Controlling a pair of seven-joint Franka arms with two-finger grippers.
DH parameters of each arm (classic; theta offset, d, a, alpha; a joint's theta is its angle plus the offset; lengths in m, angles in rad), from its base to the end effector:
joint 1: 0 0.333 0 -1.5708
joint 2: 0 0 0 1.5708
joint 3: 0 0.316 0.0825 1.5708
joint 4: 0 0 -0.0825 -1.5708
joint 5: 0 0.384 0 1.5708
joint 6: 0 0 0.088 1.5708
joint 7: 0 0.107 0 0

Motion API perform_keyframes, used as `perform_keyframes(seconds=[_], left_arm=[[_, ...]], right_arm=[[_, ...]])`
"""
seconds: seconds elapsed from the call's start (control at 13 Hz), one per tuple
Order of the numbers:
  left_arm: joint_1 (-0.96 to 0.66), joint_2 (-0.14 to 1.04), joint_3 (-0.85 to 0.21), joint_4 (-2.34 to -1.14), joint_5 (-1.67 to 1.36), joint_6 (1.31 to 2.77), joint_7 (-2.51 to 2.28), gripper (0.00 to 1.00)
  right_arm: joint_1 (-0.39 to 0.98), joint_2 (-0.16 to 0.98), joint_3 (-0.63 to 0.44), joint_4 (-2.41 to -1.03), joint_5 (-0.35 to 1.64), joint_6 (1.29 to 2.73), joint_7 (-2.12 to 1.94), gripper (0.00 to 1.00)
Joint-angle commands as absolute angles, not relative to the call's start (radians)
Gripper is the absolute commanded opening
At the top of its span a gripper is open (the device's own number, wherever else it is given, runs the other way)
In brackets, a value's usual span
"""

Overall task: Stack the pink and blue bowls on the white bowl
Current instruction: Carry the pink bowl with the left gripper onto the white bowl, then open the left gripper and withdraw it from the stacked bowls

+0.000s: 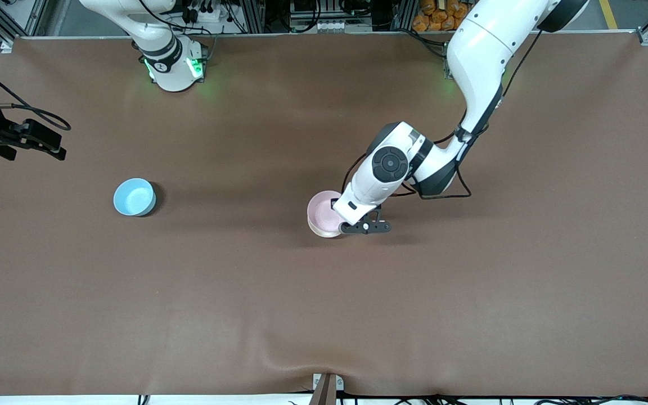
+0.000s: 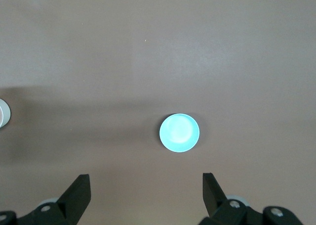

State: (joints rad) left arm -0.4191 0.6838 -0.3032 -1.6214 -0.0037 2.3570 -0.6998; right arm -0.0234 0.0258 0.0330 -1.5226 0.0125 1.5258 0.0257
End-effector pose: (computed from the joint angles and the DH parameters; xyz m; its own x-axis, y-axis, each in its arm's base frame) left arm 0.5435 -0.4407 0.2449 0.9967 0.0457 -0.0677 0.0580 -0.9794 0.1932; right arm 0.5582 0.0065 0.6289 0.9996 -0.0155 -0.0229 -0.0158 -0.9998 -0.0128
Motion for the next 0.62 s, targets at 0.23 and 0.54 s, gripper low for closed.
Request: perform_keyframes(seconds=[0.23,0.54], left_arm=[[-0.433,0.706,-0.296,-1.594,0.011,2.375,-0.719,1.0],[-0.404,0.626,-0.281,-1.592,0.017,2.295,-0.713,1.0]], right_arm=[[-0.014,0.031,0.029,-1.516,0.006,1.519,0.034,1.0],[-0.017,0.031,0.028,-1.514,-0.001,1.517,0.02,1.0]])
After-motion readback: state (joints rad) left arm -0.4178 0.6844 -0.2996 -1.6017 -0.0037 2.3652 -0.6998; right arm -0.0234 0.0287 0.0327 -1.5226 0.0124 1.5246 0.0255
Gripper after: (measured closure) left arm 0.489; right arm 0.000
